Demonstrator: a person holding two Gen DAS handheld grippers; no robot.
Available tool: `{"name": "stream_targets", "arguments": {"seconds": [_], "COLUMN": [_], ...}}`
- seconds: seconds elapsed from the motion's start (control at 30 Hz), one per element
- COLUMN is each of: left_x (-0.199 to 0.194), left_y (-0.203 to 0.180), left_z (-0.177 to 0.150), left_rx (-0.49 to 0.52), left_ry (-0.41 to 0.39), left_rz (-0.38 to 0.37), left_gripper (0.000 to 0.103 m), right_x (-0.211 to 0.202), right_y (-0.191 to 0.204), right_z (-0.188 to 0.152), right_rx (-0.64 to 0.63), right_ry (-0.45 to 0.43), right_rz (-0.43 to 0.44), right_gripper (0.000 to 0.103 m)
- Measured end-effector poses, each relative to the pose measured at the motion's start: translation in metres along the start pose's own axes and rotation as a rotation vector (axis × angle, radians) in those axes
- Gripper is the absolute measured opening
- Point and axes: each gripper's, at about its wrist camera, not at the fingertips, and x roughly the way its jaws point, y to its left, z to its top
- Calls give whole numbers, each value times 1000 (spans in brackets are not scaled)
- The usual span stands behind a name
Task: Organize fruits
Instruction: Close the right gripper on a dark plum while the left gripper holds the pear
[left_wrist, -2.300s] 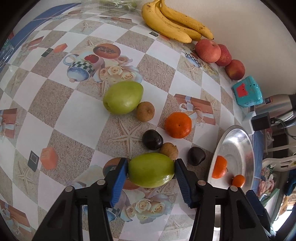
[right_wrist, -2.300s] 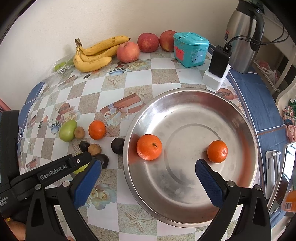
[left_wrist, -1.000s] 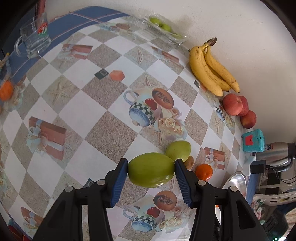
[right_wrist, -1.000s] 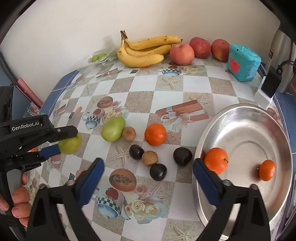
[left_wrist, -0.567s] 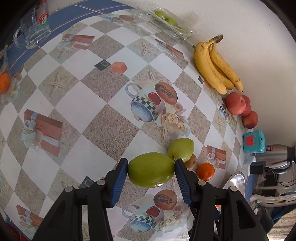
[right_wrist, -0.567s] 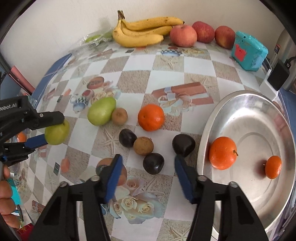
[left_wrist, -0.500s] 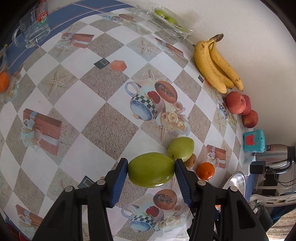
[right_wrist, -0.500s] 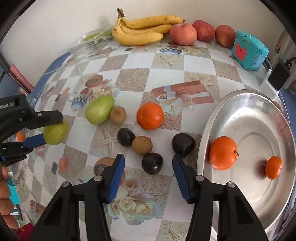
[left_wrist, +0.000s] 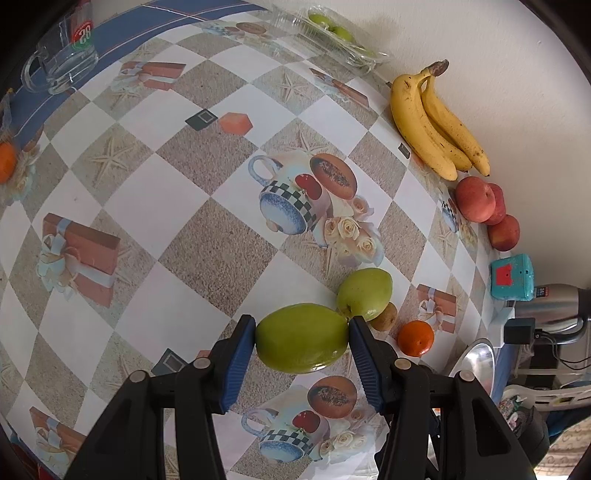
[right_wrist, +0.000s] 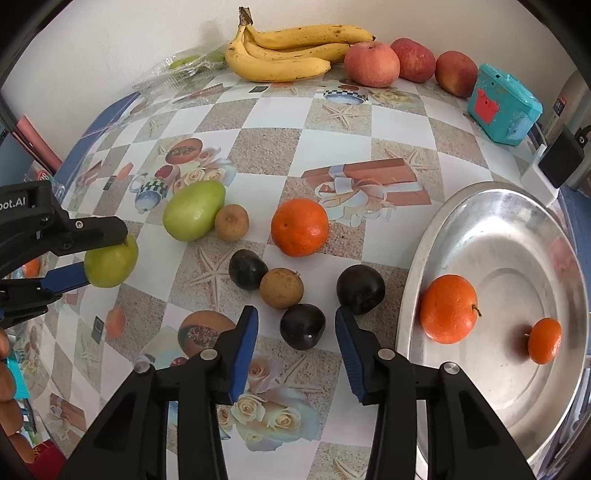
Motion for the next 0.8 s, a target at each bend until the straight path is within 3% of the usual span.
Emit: {"name": "stream_targets", "arguments": {"seconds": [0.17, 0.4, 0.57, 0.8], "left_x": [0, 1, 1, -1], "left_y": [0, 1, 1, 0], "left_z": [0, 1, 1, 1], "left_rx": [-1, -1, -2, 2], "left_ry": [0, 4, 3, -4], "left_rz": [0, -1, -1, -11], "left_gripper": [55, 55, 55, 55], "right_x": [1, 5, 5, -9], "right_y": [9, 14, 14, 5], "right_z": [0, 0, -1, 2], "right_rx": [-64, -102, -105, -31], "right_ry": [-4, 2, -1, -29], "right_rz": [-80, -115, -108, -31], "right_gripper": [37, 26, 24, 24]}}
